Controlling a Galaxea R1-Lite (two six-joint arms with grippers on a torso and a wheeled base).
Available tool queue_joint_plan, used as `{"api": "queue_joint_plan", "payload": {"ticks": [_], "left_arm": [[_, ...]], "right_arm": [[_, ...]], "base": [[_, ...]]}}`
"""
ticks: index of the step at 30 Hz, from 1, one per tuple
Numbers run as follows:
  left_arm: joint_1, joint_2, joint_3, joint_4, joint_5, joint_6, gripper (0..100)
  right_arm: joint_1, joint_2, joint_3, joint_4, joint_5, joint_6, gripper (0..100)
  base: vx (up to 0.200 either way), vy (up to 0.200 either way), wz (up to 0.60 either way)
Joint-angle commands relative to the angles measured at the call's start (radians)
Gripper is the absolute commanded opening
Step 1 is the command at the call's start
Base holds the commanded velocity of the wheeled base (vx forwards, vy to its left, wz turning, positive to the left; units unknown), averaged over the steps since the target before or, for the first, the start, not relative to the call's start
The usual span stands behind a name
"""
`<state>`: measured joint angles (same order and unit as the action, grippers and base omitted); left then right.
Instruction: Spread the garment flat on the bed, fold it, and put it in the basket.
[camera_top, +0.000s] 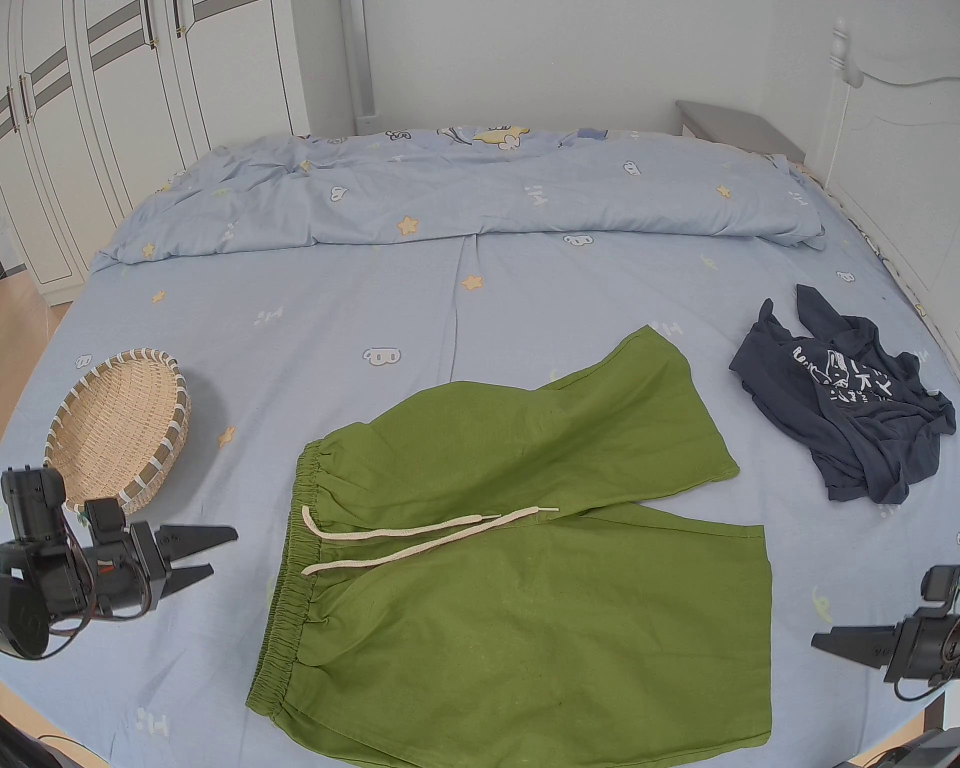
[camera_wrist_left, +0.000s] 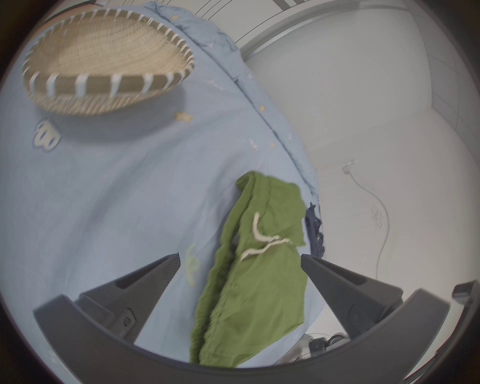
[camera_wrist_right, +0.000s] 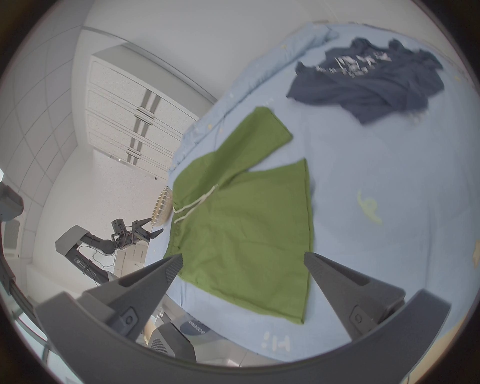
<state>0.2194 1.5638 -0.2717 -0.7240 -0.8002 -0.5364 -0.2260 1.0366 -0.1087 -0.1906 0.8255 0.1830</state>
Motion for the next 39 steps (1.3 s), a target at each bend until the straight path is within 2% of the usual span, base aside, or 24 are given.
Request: {"api": "queue_joint_plan", "payload": {"ticks": [1,2,6,9,11,14,16,28,35,39], "left_arm": [[-0.018,0.028,-0.153,0.003,-0.045,-0.091,100],[-0.04,0.059,-0.258,0.002,-0.065,-0.169,100],[-0.072,0.128,-0.382,0.003,-0.076,-0.188,100],[-0.081,0.167,-0.44,0.009,-0.077,-0.188,100],[-0.104,0.205,-0.528,0.058,-0.094,-0.189,100],[-0.126,0.216,-0.584,0.133,-0.12,-0.185,100],[-0.149,0.257,-0.621,0.17,-0.131,-0.178,100],[-0.169,0.41,-0.652,0.164,-0.096,-0.136,100],[-0.17,0.42,-0.652,0.161,-0.091,-0.126,100],[-0.199,0.417,-0.649,0.163,-0.089,-0.126,100]], "right_arm": [[0.046,-0.073,-0.147,0.046,0.001,0.021,100],[0.088,-0.058,-0.335,0.189,0.001,0.026,100],[0.18,0.036,-0.62,0.392,0.0,0.027,100],[0.201,0.069,-0.7,0.418,0.0,0.026,100],[0.235,0.118,-0.756,0.404,-0.006,0.023,100],[0.244,0.143,-0.769,0.373,0.004,0.02,100],[0.278,0.158,-0.755,0.353,0.001,0.015,100],[0.293,0.188,-0.694,0.309,-0.006,0.007,100],[0.295,0.188,-0.686,0.307,-0.006,0.007,100],[0.297,0.191,-0.684,0.307,-0.006,0.007,100]], "base": [[0.0,0.0,0.0],[0.0,0.0,0.0],[0.0,0.0,0.0],[0.0,0.0,0.0],[0.0,0.0,0.0],[0.0,0.0,0.0],[0.0,0.0,0.0],[0.0,0.0,0.0],[0.0,0.0,0.0],[0.0,0.0,0.0]]}}
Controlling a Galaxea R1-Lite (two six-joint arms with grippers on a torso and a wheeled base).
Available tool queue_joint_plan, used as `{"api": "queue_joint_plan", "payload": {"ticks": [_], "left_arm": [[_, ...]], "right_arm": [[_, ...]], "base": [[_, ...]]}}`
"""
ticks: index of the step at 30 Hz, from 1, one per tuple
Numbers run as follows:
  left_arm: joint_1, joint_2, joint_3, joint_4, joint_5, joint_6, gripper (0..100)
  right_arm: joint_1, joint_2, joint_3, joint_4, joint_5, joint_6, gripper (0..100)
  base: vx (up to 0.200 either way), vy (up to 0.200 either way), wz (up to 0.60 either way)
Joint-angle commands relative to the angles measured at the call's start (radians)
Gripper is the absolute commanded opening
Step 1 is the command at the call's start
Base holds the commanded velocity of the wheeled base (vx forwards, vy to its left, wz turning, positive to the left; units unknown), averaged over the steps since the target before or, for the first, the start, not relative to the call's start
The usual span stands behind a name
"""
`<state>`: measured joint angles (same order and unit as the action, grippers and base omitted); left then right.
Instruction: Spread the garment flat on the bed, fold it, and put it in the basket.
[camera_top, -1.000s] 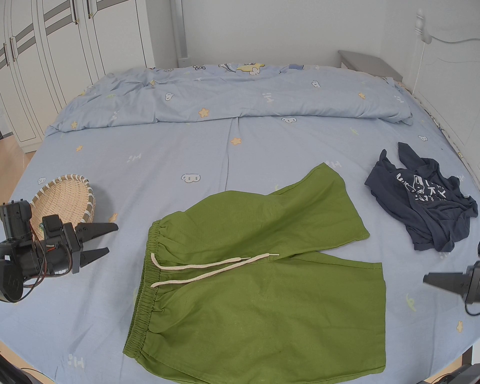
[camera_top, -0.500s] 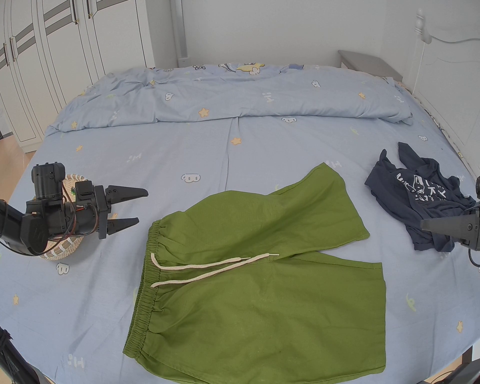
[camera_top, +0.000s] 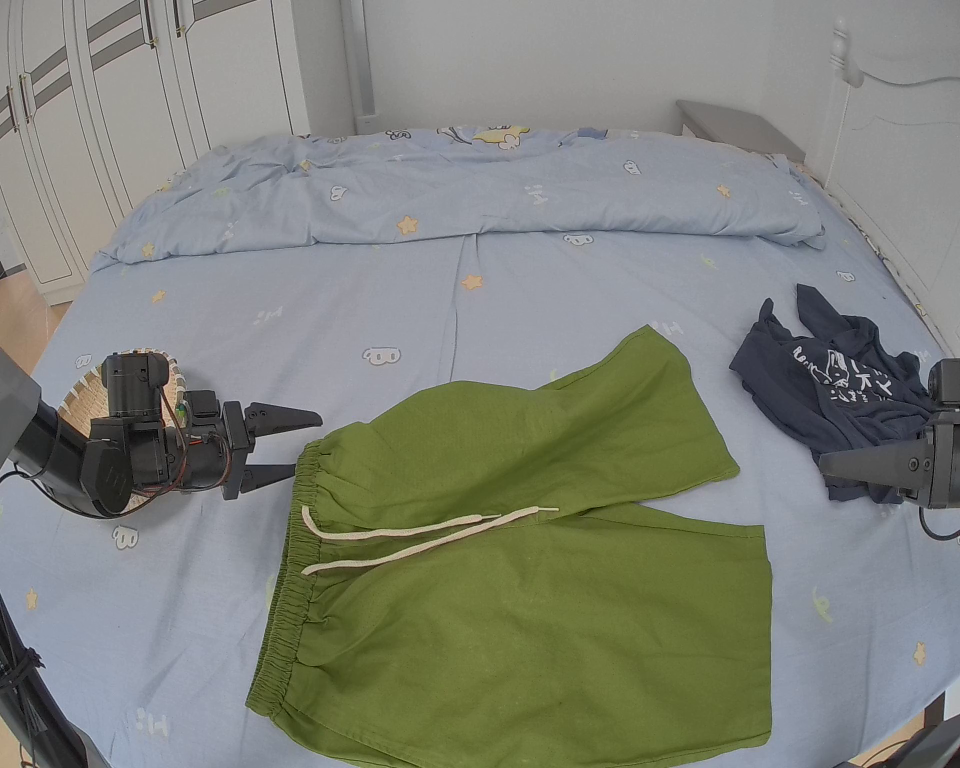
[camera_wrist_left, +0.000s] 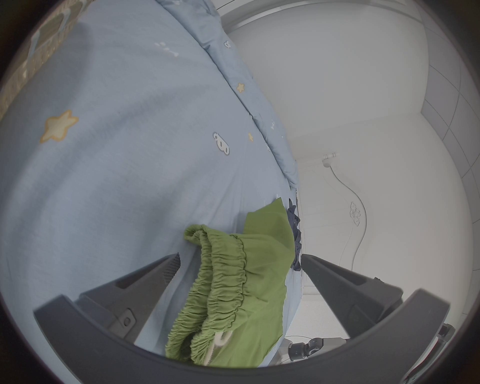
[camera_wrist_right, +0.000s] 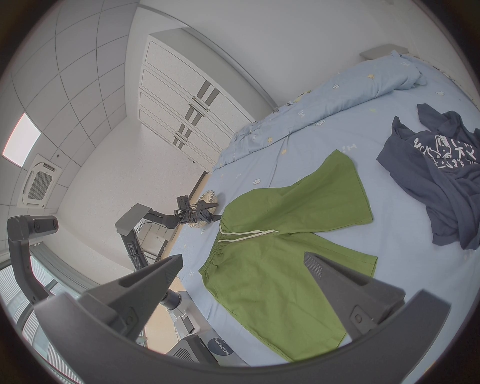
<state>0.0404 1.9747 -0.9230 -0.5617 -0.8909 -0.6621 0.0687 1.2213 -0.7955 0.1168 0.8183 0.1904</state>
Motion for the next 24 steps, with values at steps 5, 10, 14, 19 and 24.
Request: {"api": "queue_joint_plan", "payload": {"ticks": [5,10,14,19,24], "left_arm": [[-0.037,0.006,0.009,0.0,0.001,-0.001,100],[-0.045,0.01,0.009,-0.001,0.003,0.001,100],[-0.045,0.01,0.009,-0.001,0.004,0.001,100],[-0.045,0.006,0.009,-0.001,0.032,0.001,0],[-0.047,0.0,0.013,-0.001,0.032,0.003,0]], "right_arm": [[0.006,0.006,0.006,-0.002,0.001,-0.002,100],[0.019,0.006,0.013,-0.003,-0.001,-0.002,100],[0.022,0.007,0.019,-0.016,-0.001,-0.002,100],[0.033,0.014,0.024,-0.019,-0.002,-0.002,100],[0.033,0.015,0.025,-0.019,-0.002,-0.002,100]], "base": [[0.0,0.0,0.0],[0.0,0.0,0.0],[0.0,0.0,0.0],[0.0,0.0,0.0],[0.0,0.0,0.0]]}}
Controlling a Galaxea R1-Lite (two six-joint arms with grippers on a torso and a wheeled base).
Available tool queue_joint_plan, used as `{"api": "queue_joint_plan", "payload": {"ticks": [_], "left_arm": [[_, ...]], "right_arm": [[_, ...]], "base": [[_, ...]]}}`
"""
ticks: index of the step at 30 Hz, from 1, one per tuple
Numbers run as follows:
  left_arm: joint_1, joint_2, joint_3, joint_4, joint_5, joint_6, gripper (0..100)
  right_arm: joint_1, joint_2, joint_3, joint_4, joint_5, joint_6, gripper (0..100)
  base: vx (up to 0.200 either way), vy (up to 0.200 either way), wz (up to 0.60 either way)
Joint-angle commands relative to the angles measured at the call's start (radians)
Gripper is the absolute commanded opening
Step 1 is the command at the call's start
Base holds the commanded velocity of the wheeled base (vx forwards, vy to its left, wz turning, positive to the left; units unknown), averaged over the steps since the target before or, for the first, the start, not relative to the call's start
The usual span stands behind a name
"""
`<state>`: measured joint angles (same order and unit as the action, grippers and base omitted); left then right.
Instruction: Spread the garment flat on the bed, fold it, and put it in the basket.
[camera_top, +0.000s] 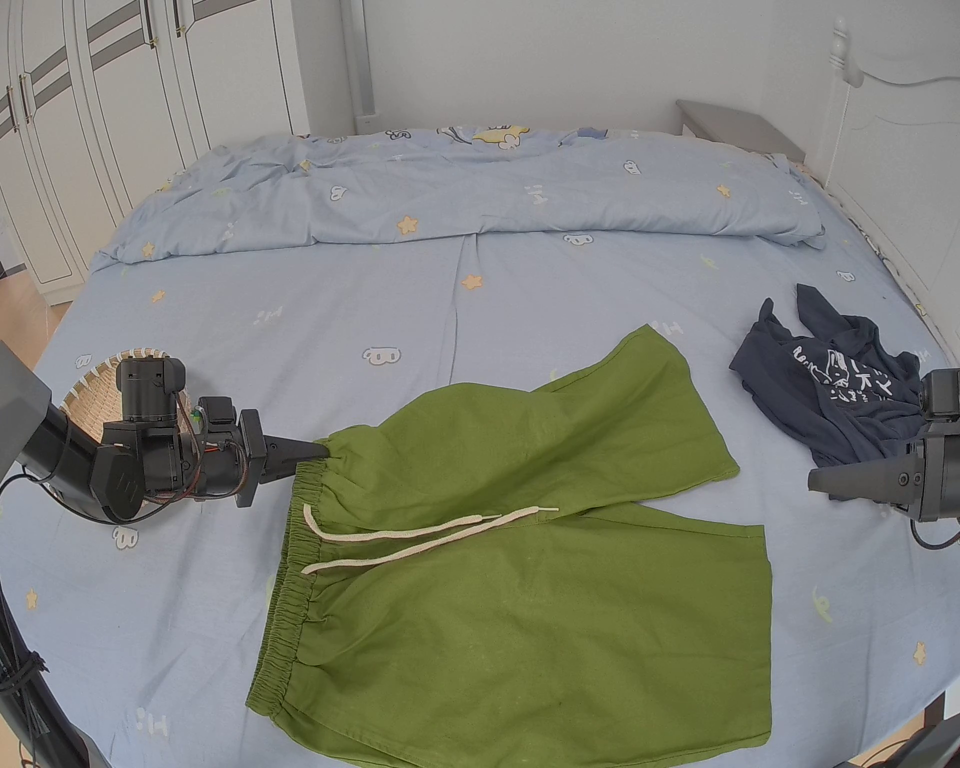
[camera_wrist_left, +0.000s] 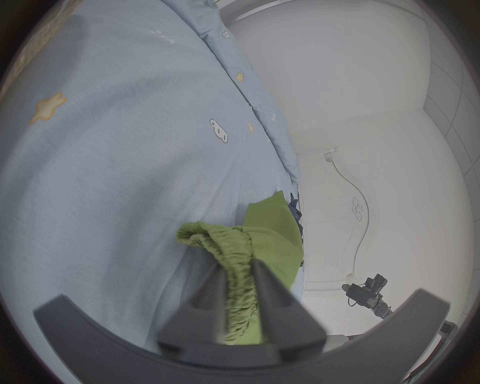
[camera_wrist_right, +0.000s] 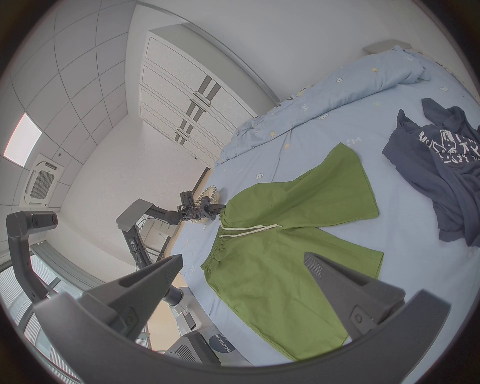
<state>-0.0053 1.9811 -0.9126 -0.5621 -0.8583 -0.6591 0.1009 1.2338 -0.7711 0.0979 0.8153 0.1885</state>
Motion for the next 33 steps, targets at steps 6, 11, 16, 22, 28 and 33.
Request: {"api": "queue_joint_plan", "payload": {"ticks": [6,11,16,22,28,33], "left_arm": [[-0.002,-0.008,0.018,-0.001,-0.001,0.018,0],[-0.025,-0.031,0.086,-0.025,0.007,0.15,0],[-0.085,-0.09,0.202,-0.144,0.079,0.283,0],[-0.189,-0.137,0.33,-0.337,0.197,0.317,0],[-0.242,-0.136,0.42,-0.449,0.297,0.455,0],[-0.315,-0.148,0.535,-0.475,0.389,0.566,0]], "right_arm": [[0.0,0.003,0.001,0.0,0.001,0.0,100],[0.0,0.003,0.001,-0.001,0.001,0.0,100],[0.0,0.001,0.001,-0.001,0.001,0.0,100],[0.002,0.001,0.001,-0.001,0.001,0.0,100],[0.002,-0.001,0.001,-0.001,0.001,0.0,100],[0.0,-0.005,-0.001,-0.001,0.001,0.0,100]], "base": [[0.0,0.0,0.0],[0.0,0.0,0.0],[0.0,0.0,0.0],[0.0,0.0,0.0],[0.0,0.0,0.0],[0.0,0.0,0.0]]}}
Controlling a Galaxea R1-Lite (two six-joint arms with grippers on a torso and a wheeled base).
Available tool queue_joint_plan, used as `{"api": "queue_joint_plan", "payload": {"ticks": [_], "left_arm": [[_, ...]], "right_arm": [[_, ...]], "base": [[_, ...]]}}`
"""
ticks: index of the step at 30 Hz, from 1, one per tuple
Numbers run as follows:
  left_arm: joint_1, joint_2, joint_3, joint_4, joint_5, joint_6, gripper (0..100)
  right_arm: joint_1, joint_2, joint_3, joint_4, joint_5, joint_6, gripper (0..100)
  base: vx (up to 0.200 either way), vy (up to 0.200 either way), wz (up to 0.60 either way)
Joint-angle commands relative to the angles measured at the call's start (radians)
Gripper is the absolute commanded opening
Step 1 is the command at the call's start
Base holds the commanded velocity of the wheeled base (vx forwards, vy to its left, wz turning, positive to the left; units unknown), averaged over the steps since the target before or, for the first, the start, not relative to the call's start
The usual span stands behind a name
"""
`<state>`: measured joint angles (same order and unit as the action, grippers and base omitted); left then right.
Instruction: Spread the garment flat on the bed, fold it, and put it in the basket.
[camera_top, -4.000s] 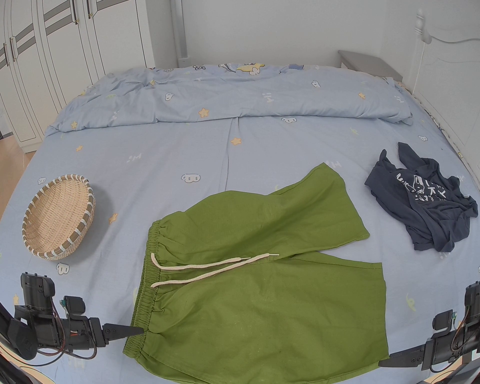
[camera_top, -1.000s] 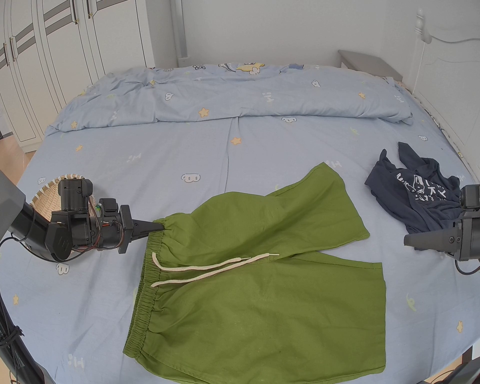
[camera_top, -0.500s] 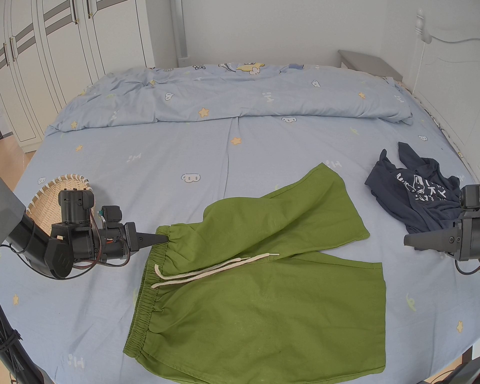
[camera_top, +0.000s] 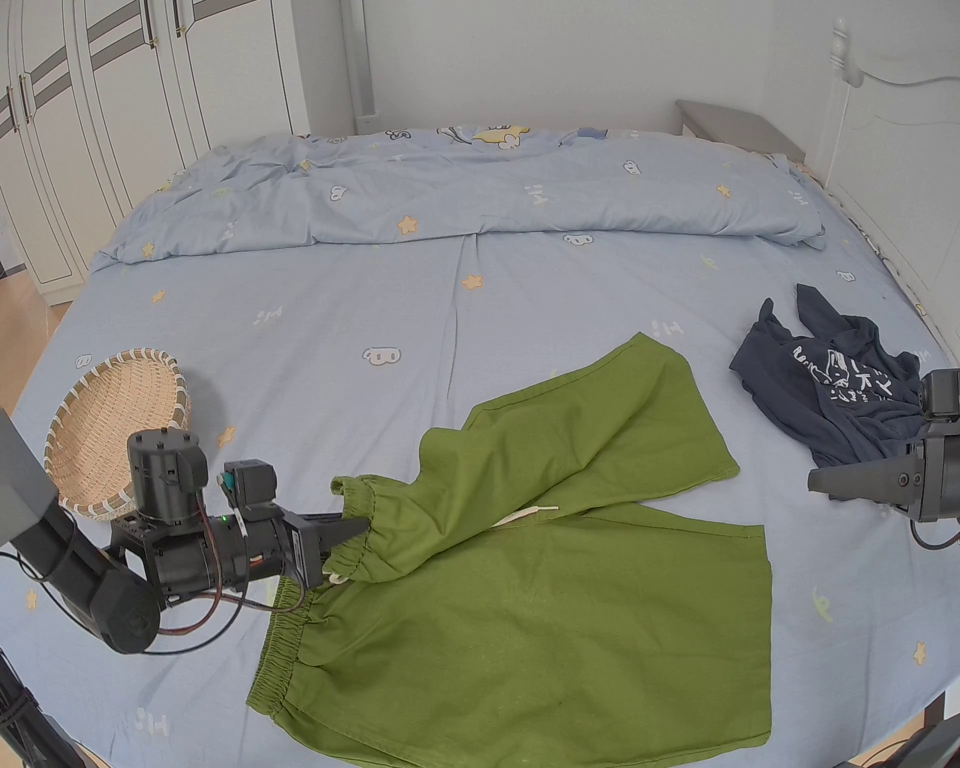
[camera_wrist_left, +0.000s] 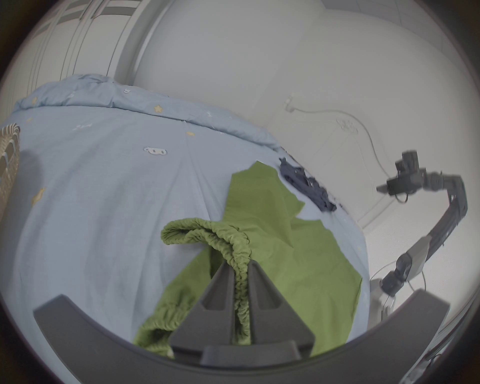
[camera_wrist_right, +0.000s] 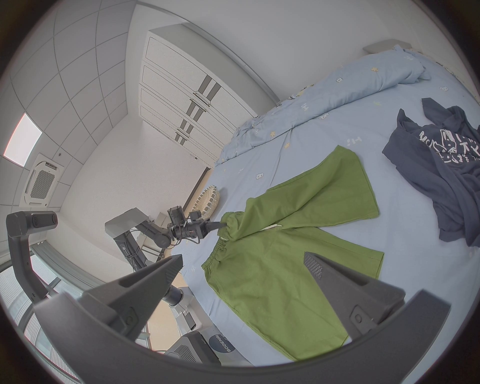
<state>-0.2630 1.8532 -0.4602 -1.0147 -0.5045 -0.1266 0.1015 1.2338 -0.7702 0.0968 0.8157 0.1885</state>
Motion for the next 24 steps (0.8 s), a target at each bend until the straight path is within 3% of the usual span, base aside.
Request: {"api": "queue_joint_plan", "payload": {"ticks": [1,12,24], "left_arm": [[-0.076,-0.025,0.115,-0.033,0.043,0.039,0],[-0.183,-0.023,0.336,-0.205,0.055,0.039,0],[-0.193,0.11,0.43,-0.381,0.083,0.031,0]], "right_arm": [[0.0,-0.004,-0.001,0.0,0.0,0.0,100],[0.023,-0.001,0.003,0.001,0.0,0.0,100],[0.029,0.001,0.003,0.001,0.0,0.0,100]], "base": [[0.0,0.0,0.0],[0.0,0.0,0.0],[0.0,0.0,0.0]]}}
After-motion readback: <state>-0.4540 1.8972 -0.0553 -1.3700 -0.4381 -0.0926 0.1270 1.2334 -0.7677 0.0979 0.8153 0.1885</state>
